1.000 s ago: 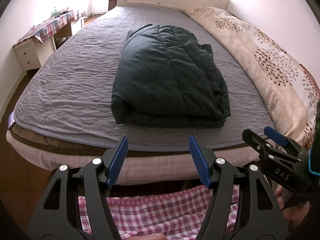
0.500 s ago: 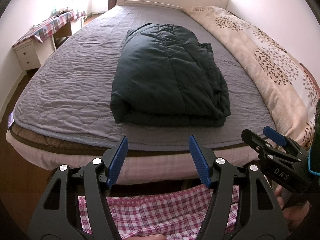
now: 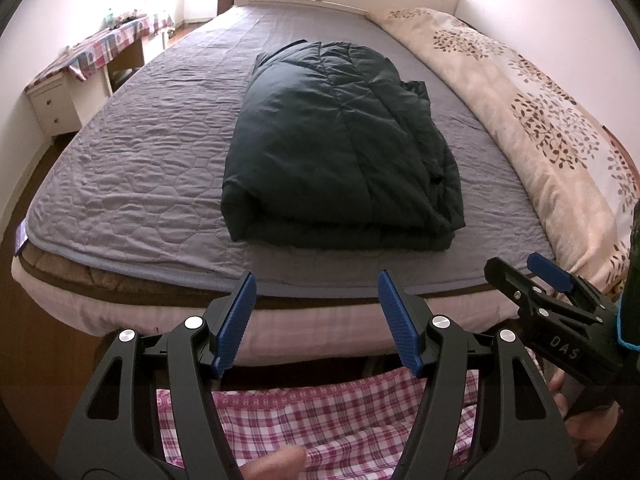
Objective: Fold large clothes
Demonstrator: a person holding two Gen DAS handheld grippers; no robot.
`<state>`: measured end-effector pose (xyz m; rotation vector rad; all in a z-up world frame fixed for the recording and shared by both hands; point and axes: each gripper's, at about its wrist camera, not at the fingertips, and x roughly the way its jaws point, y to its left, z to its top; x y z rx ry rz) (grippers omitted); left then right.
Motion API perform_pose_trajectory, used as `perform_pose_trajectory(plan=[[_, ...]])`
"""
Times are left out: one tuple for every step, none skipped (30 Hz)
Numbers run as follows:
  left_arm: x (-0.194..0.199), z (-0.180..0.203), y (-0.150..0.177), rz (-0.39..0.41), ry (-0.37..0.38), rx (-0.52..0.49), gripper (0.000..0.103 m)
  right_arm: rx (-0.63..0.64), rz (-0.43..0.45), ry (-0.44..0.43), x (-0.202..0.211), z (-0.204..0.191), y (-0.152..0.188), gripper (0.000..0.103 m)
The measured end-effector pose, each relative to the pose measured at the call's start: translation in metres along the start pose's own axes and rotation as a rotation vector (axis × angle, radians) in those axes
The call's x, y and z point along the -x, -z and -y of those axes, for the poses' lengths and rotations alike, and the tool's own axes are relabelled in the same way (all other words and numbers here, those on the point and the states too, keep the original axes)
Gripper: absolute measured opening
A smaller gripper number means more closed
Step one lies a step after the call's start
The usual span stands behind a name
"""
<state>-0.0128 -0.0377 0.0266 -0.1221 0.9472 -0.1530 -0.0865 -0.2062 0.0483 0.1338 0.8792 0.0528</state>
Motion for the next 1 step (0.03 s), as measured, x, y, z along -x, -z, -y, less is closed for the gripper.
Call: perform_pose_trajectory(plan=[[0.0002,0.0002,0.0013,0.0,0.0,-0.001,0.063,-0.001,-0.001,-0.001,-0.0001,0.0004,-0.0001,0.082]])
